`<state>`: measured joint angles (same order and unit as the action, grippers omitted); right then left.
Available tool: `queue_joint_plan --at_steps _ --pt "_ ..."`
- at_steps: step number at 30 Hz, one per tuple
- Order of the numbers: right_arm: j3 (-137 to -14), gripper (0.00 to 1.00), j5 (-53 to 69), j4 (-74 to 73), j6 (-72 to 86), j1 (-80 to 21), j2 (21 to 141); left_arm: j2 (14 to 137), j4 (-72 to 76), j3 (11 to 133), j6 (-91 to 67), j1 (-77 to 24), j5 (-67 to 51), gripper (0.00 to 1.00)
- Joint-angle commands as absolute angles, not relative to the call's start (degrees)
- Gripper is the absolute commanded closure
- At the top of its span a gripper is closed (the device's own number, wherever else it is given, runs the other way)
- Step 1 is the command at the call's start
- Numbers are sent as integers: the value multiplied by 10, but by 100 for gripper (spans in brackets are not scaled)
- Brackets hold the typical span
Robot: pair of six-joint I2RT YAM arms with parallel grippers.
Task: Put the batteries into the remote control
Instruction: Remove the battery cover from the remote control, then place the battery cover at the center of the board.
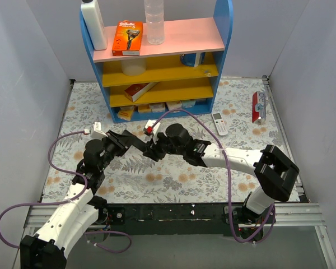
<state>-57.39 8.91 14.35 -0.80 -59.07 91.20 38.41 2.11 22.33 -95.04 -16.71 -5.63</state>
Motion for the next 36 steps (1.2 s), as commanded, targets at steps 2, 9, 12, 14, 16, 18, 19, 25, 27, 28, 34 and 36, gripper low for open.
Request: queue_joint_plan --at_steps 2,9,12,14,16,18,19,25,27,28,34,36 --pt "-523 58 86 -13 -25 -592 891 365 90 229 -935 -113 111 100" --pt "-495 57 88 -5 -22 -592 881 360 75 236 -941 -108 113 100" --pt "-489 58 85 -6 -19 -592 869 355 75 232 -939 -108 98 100" --pt "-487 57 75 -5 -14 -592 859 348 82 222 -930 -108 79 100" --pt "-488 57 42 -6 -4 -592 853 336 82 215 -916 -108 64 100" --pt "-495 58 14 -26 22 -592 863 321 78 210 -890 -108 40 100" --pt "-497 58 -19 -34 32 -591 868 312 68 210 -885 -108 35 100" --pt "-532 57 -103 -109 88 -584 940 249 4 243 -823 -108 3 100" --pt "-542 56 -119 -128 99 -584 961 239 -30 262 -801 -108 1 100" --pt "-544 55 -129 -132 104 -584 965 236 -38 267 -795 -108 1 100" --pt "-556 33 -136 -157 126 -584 987 228 -69 286 -763 -108 -40 100" --pt "-559 22 -133 -164 130 -584 983 228 -70 287 -756 -108 -47 100"
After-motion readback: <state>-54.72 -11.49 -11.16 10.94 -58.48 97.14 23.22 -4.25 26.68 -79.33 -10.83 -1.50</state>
